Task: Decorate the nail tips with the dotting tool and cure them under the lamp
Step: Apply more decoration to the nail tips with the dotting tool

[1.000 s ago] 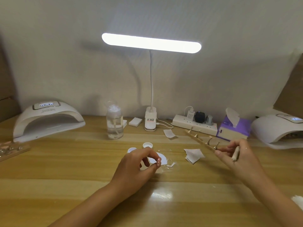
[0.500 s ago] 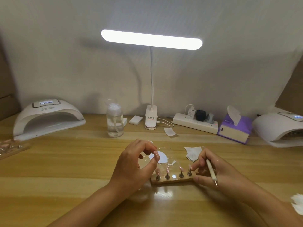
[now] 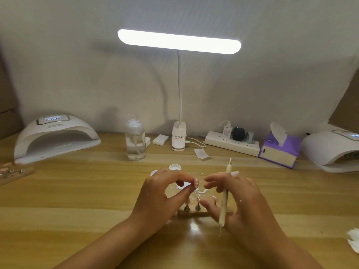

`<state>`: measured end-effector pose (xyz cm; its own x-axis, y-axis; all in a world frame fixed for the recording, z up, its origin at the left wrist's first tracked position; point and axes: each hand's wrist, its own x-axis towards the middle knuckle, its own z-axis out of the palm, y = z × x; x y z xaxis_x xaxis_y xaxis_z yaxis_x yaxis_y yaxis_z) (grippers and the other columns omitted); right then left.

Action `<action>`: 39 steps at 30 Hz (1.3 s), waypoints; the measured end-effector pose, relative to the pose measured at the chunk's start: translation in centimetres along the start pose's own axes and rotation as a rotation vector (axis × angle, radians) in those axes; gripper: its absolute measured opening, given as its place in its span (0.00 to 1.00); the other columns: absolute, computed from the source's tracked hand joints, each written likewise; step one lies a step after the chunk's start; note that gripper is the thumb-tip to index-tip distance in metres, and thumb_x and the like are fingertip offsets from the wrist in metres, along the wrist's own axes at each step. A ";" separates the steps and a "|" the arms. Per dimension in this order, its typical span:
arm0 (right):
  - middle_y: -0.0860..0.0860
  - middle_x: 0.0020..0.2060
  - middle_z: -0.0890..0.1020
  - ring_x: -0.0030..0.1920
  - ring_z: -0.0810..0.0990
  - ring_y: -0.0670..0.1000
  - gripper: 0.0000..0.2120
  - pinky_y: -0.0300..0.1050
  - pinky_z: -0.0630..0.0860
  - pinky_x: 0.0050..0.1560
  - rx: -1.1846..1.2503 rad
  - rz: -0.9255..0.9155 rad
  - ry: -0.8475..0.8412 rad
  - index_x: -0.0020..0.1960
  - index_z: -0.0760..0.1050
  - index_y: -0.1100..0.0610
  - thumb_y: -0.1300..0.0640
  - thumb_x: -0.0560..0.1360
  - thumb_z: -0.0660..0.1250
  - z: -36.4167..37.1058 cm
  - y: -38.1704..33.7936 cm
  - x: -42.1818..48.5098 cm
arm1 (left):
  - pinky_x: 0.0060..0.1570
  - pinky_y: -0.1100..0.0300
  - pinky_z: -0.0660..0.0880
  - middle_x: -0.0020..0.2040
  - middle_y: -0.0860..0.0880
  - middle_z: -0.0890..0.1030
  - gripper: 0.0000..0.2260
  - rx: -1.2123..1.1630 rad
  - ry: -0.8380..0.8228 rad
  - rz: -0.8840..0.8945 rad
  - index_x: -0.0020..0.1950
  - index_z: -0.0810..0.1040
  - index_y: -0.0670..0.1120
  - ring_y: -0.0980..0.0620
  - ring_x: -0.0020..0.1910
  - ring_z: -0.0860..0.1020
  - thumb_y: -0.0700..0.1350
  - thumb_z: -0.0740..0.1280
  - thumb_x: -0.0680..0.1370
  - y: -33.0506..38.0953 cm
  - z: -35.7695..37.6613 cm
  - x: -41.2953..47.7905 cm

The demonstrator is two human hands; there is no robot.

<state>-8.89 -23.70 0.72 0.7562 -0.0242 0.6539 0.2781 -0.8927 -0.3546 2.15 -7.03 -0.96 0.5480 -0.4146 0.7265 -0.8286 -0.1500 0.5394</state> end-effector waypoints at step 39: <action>0.27 0.35 0.75 0.42 0.72 0.34 0.11 0.40 0.64 0.43 -0.041 0.066 -0.162 0.49 0.79 0.43 0.40 0.70 0.71 -0.5 1.6 -0.4 | 0.54 0.66 0.57 0.44 0.64 0.77 0.08 0.315 -0.300 -0.011 0.46 0.79 0.59 0.67 0.48 0.69 0.58 0.70 0.70 -1.0 0.2 -0.8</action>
<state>-9.06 -25.35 0.20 0.8583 -0.0137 0.5129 0.2029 -0.9091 -0.3638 2.48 -6.70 -2.13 0.5379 -0.6473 0.5401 -0.8429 -0.4030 0.3565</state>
